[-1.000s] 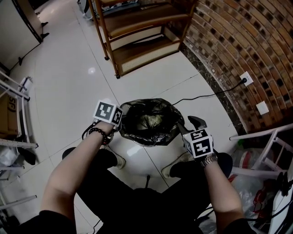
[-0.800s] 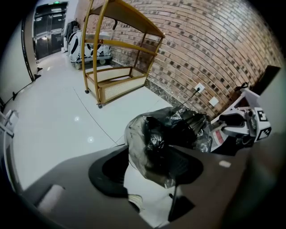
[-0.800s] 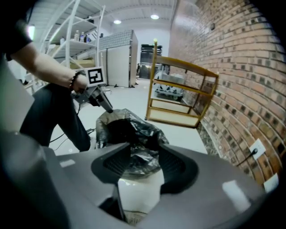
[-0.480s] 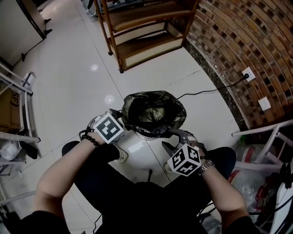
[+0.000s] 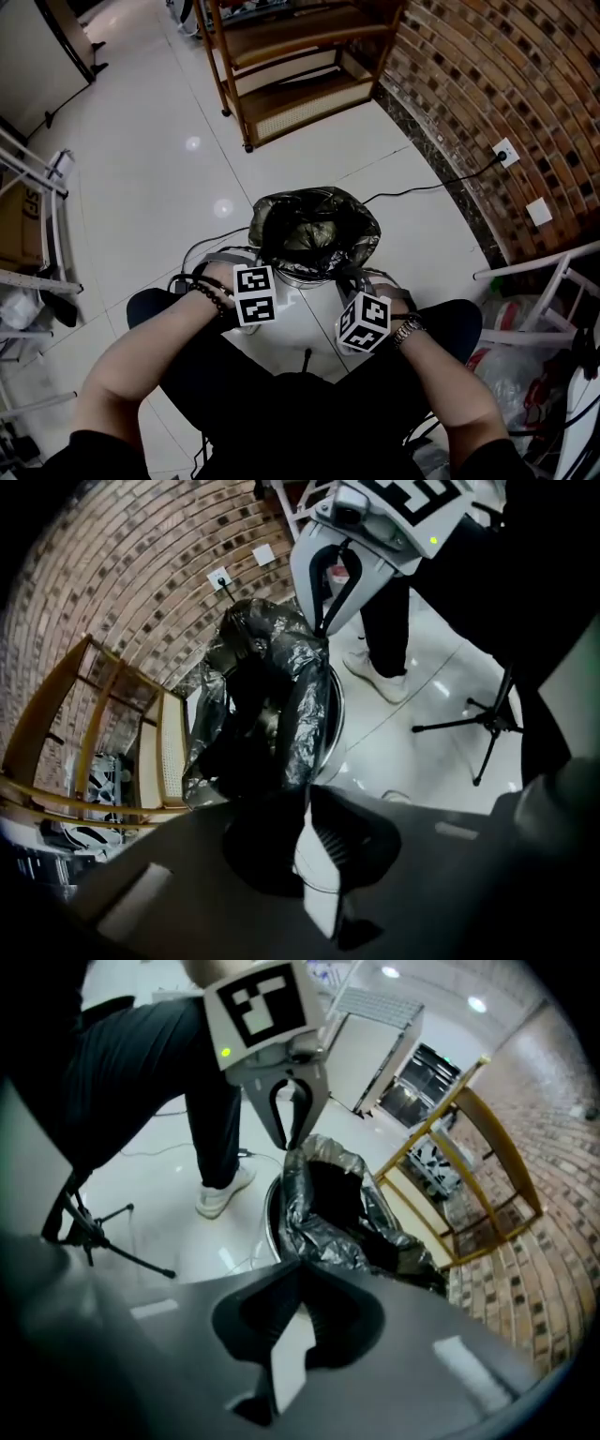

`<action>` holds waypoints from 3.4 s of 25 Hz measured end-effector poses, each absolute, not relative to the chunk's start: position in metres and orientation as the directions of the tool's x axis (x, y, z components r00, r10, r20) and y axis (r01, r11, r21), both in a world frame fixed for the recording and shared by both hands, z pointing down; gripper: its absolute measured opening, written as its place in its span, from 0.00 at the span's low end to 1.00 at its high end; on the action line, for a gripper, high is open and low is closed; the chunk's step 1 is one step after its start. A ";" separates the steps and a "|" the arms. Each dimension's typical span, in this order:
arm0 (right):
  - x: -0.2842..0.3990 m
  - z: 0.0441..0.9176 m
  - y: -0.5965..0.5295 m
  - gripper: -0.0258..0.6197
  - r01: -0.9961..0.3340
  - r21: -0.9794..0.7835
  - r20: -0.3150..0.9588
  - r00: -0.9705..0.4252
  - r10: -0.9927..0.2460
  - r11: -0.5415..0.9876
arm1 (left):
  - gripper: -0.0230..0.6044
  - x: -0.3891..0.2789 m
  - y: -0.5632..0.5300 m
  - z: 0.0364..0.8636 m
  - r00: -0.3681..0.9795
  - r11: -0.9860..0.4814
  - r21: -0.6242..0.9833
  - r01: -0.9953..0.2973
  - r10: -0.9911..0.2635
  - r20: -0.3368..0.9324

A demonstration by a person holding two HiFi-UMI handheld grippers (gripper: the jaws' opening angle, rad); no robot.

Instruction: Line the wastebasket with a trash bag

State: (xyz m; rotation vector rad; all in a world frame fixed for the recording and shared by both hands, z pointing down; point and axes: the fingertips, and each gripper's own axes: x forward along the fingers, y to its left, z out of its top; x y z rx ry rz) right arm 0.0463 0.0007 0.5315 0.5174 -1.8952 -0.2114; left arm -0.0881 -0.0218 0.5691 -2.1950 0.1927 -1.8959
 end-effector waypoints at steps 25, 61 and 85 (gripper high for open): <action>0.054 0.558 0.039 0.28 -0.277 0.027 0.940 -0.319 -0.118 0.961 | 0.30 -0.091 0.018 0.561 0.181 -0.996 0.085 0.036 0.091 0.979; 0.096 0.594 -0.156 0.34 -0.750 -0.113 0.847 -0.416 -0.332 0.651 | 0.49 -0.070 -0.159 0.598 0.439 -0.775 0.220 -0.593 -0.082 0.895; 0.115 0.562 -0.173 0.39 -0.775 -0.175 0.800 -0.472 -0.371 0.607 | 0.58 -0.098 -0.180 0.580 0.451 -0.695 0.244 -0.677 -0.130 0.883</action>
